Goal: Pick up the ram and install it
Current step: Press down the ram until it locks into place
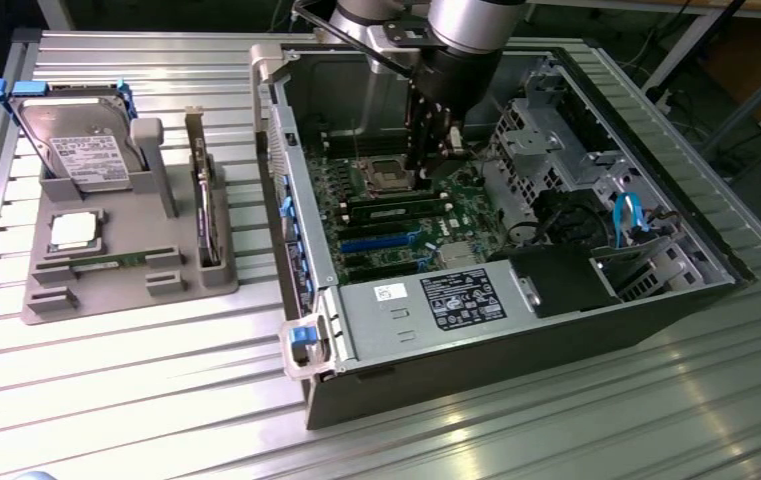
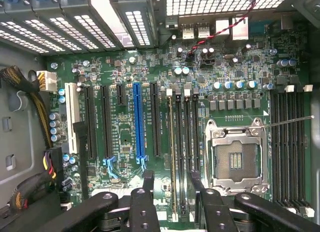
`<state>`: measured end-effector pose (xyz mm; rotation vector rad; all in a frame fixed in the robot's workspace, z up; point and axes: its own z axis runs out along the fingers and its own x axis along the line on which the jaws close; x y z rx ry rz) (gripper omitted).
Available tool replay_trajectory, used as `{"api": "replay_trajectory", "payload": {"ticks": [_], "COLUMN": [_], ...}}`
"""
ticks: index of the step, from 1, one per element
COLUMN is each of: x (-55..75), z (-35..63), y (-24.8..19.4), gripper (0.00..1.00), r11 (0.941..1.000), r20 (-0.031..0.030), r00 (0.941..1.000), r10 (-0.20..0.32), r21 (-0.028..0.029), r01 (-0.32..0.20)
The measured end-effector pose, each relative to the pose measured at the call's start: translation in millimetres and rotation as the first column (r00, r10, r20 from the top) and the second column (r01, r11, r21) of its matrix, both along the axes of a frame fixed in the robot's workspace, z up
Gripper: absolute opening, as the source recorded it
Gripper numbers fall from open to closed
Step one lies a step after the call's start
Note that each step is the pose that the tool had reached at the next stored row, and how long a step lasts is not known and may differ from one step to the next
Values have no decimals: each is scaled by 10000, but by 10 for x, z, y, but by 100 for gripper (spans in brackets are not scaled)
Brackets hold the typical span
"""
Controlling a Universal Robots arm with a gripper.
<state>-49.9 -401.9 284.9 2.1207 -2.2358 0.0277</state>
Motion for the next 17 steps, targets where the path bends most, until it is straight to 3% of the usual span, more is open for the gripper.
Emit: {"api": "replay_trajectory", "payload": {"ticks": [2,4,5,6,11,17], "x": [0,0,0,0,8,151], "z": [0,0,0,0,0,0], "y": [1,1,1,1,4,5], "gripper": [38,25,13,11,11,11], "r11": [10000,10000,10000,10000,9998,9972], "r20": [0,0,0,0,-54,-55], "r00": [10000,10000,10000,10000,9998,9972], "r10": [0,0,0,0,168,751], "r21": [0,0,0,0,-59,-61], "r01": [0,0,0,0,-168,-752]}}
